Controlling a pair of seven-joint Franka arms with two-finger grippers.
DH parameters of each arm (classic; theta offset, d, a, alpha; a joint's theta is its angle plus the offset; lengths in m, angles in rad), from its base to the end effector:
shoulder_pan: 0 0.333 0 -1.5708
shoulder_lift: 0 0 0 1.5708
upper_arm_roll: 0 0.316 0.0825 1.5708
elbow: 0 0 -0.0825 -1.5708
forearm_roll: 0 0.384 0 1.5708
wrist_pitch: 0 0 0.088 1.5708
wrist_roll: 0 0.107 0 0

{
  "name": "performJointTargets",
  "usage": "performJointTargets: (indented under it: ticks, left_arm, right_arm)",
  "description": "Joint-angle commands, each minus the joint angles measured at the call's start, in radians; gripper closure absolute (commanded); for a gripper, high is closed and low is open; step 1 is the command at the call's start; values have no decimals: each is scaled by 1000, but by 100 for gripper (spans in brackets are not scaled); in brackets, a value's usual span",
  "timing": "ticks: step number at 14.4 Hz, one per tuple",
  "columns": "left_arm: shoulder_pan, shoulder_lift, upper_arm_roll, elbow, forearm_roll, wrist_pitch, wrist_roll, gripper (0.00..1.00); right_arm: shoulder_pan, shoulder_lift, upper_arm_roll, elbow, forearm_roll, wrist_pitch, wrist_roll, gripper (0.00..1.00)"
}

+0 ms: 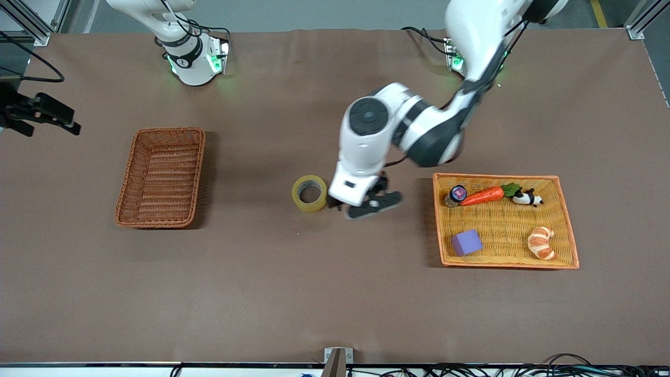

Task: Move tape to another basket
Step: 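Withdraw the left gripper while the right gripper reaches the tape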

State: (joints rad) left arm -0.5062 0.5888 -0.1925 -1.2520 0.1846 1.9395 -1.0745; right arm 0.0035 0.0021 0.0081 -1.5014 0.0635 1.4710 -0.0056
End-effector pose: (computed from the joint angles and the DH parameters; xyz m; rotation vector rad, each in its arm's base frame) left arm 0.5910 -0.4354 0.4347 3.0474 0.5484 0.1918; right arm 0.5451 0.0136 0.6474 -3.0778 -0.0346 0.0503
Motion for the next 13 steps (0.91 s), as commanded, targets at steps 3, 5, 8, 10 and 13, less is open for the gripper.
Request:
performJointTargets:
  ticks: [3, 5, 8, 10, 13]
  left_arm:
    - [199, -197, -5, -61, 35, -138, 255, 0]
    - [273, -256, -12, -63, 23, -207, 390, 0]
    - [391, -346, -15, -69, -69, -336, 620, 0]
    - [480, -397, -15, -81, -111, -387, 775, 0]
    - [564, -472, -16, -147, -116, -422, 962, 0]
  right_arm:
    - [29, 122, 234, -29, 6, 148, 321, 0]
    - [47, 191, 337, -88, -31, 285, 468, 0]
    - [88, 344, 469, -121, -187, 438, 697, 0]
    - [131, 453, 489, -123, -275, 515, 778, 0]
    - [190, 551, 489, -187, -391, 665, 874, 0]
